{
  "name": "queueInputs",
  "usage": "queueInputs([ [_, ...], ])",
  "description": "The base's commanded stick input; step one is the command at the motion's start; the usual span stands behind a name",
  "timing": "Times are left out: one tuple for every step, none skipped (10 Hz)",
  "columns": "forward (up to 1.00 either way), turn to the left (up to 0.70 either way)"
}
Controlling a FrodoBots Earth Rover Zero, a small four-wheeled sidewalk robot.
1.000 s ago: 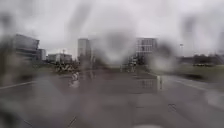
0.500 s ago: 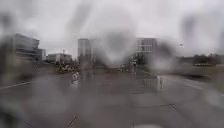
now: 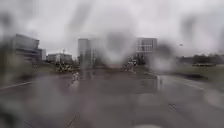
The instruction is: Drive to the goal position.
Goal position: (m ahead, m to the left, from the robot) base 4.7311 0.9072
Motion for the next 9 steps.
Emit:
queueInputs([
  [0.07,0.0],
  [0.07,0.0],
  [0.07,0.0],
  [0.07,0.0],
  [0.07,0.0],
  [0.07,0.0],
  [0.07,0.0],
  [0.07,0.0],
  [0.07,0.0],
])
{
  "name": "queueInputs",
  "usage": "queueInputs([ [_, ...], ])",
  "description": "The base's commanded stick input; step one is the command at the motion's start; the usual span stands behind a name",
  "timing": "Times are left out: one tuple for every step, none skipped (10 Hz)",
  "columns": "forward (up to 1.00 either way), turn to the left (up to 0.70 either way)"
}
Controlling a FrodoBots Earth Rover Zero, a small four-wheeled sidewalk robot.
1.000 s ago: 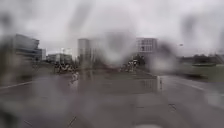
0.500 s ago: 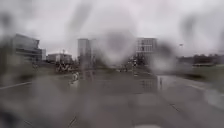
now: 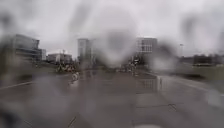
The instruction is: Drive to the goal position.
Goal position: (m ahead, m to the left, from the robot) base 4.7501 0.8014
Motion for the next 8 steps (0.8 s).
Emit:
queueInputs([
  [0.07,0.0],
  [0.07,0.0],
  [0.07,0.0],
  [0.07,0.0],
  [0.07,0.0],
  [0.07,0.0],
  [0.07,0.0],
  [0.07,0.0],
])
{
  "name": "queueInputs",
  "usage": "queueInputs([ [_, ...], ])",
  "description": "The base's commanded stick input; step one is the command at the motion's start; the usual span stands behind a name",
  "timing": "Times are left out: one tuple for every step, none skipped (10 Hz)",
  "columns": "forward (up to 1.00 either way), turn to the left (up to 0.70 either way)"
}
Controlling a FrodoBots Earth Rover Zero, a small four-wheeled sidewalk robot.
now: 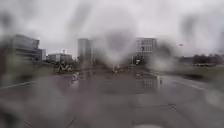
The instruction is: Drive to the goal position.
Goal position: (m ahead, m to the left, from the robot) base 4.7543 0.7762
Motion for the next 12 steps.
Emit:
queueInputs([
  [0.07,0.0],
  [0.07,0.0],
  [0.07,0.0],
  [0.07,0.0],
  [0.07,0.0],
  [0.07,0.0],
  [0.07,0.0],
  [0.07,0.0],
  [0.07,0.0],
  [0.07,0.0],
  [0.07,0.0],
  [0.07,0.0],
])
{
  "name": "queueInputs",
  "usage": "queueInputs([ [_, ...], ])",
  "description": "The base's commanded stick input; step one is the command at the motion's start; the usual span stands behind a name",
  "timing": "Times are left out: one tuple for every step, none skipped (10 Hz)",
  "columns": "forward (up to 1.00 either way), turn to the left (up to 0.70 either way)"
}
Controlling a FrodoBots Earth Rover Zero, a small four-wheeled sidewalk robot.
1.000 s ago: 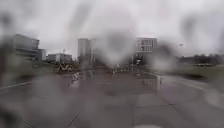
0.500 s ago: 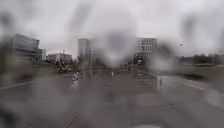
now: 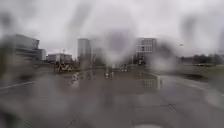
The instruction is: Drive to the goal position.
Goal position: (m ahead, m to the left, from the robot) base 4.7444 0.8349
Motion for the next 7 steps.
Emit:
queueInputs([
  [0.07,0.0],
  [0.07,0.0],
  [0.07,0.0],
  [0.07,0.0],
  [0.07,0.0],
  [0.07,0.0],
  [0.07,0.0],
])
